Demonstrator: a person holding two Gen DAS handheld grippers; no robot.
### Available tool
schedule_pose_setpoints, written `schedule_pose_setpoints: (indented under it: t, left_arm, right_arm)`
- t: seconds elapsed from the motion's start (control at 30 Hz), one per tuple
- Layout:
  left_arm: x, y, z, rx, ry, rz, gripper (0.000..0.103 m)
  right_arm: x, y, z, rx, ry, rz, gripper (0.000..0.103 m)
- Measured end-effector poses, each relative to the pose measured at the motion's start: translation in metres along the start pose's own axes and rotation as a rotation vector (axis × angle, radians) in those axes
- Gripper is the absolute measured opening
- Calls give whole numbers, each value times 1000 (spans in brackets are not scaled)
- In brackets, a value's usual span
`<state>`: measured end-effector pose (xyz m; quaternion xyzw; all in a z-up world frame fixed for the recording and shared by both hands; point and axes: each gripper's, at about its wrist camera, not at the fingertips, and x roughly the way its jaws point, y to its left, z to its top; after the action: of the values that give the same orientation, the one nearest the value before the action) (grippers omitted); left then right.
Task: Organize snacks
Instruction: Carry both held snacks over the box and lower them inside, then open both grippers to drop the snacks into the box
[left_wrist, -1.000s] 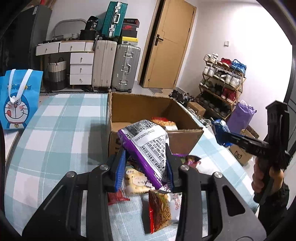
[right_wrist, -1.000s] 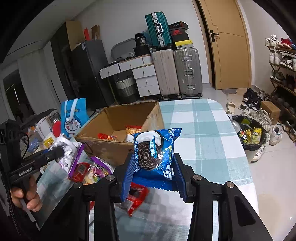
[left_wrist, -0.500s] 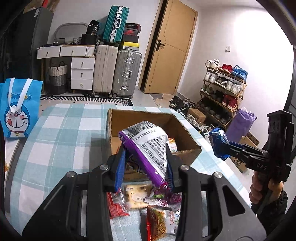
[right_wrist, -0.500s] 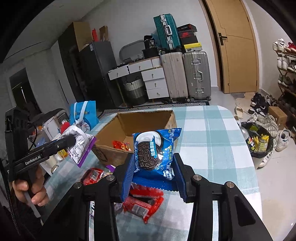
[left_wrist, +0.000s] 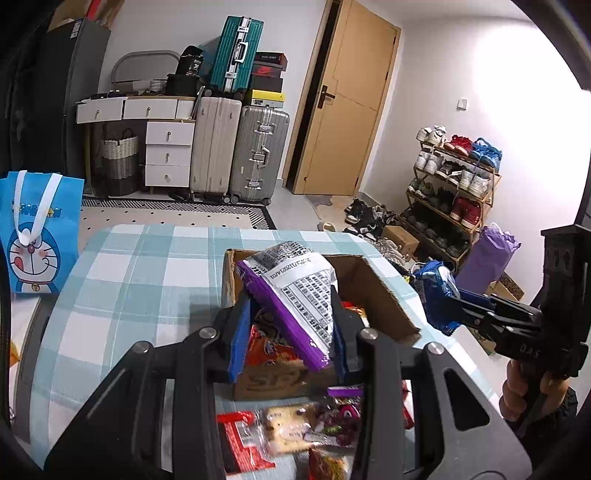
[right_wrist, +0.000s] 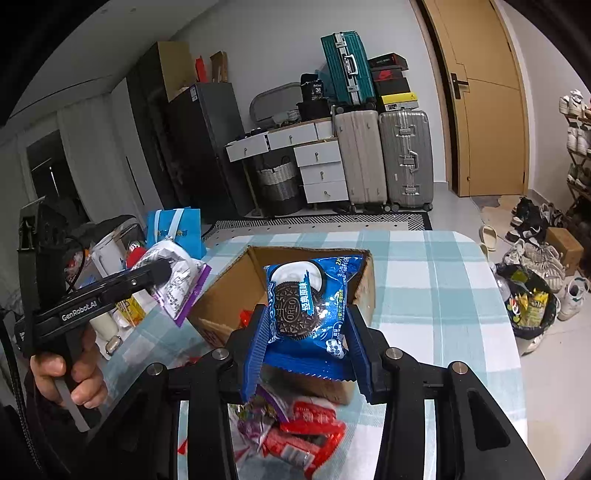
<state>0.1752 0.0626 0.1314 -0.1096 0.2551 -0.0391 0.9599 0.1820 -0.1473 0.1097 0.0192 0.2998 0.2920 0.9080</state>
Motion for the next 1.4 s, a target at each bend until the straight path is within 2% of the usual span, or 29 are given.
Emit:
schedule_pose_setpoints:
  t: [0.37, 0.83, 1.17, 1.4]
  left_arm:
    - [54, -5, 4, 31, 24, 38, 33]
    - [108, -12, -1, 81, 62, 60, 33]
    - [139, -7, -13, 94, 112, 72, 33]
    - [146, 4, -21, 73, 137, 75, 33]
  right_arm:
    - [41, 8, 16, -23, 40, 2, 42]
    - [97, -2, 28, -4, 81, 12, 42]
    - [121, 4, 21, -37, 130, 29, 42]
    - [128, 5, 14, -38, 155, 26, 42]
